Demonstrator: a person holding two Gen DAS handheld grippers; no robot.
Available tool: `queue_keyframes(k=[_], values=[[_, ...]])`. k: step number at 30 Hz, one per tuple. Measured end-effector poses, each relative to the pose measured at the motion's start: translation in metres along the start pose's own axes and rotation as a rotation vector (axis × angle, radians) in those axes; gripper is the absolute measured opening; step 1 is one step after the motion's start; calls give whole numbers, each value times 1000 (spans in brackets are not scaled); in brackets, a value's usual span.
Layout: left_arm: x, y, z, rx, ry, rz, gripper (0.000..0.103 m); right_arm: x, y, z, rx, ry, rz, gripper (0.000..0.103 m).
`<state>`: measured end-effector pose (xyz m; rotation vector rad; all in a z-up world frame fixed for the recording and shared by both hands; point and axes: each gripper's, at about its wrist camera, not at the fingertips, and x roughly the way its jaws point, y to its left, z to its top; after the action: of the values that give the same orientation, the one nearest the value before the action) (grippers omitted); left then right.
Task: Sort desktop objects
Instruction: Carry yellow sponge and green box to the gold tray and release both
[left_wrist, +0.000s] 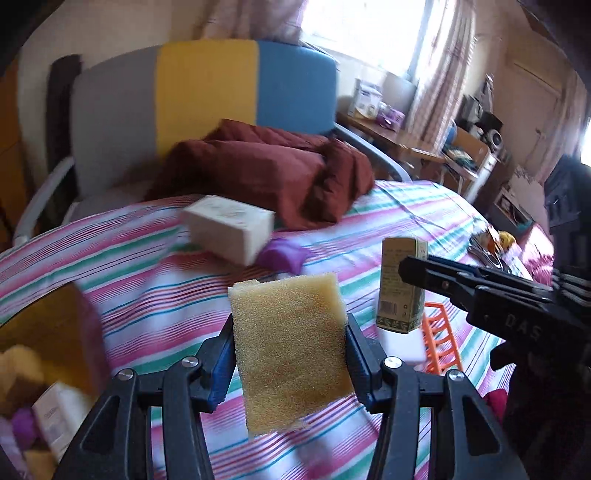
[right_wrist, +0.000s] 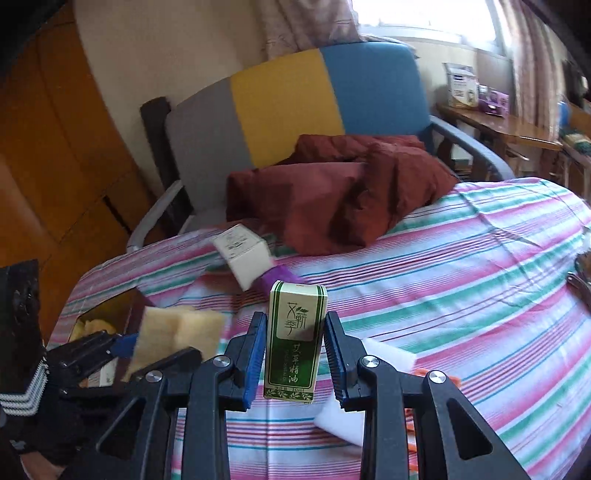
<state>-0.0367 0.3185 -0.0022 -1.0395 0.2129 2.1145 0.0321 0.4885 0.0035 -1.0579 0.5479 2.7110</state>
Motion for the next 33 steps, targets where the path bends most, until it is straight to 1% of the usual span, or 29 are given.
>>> queue_keyframes(k=[3,9,13,19,22,24,26,31,33], values=[[-25,24,-11,-37,-32,41,54,5,15,-3,-23,30,68,32],[-67,76,-32,-123,-75,113,54,11,57,-14,-80,82,131,32],[-92,107,-54,-167,-92,169,54,12,102,-19,-142,109,181,32],[-131,169,-88,-308,-125,247,54,17,178,-27,-235,143,295,32],[-141,192,-99,-353,-134,286,54,26,215,-34,-283,162,340,32],[-147,212,-107,-398,-135,309,54,32,236,-39,-317,172,349,32],[-150,226,-113,-427,-139,330,54,39,250,-42,-332,180,351,32],[-148,253,-125,-483,-133,352,54,52,279,-44,-315,208,425,32],[-143,259,-127,-489,-121,360,54,57,288,-47,-323,222,431,32]])
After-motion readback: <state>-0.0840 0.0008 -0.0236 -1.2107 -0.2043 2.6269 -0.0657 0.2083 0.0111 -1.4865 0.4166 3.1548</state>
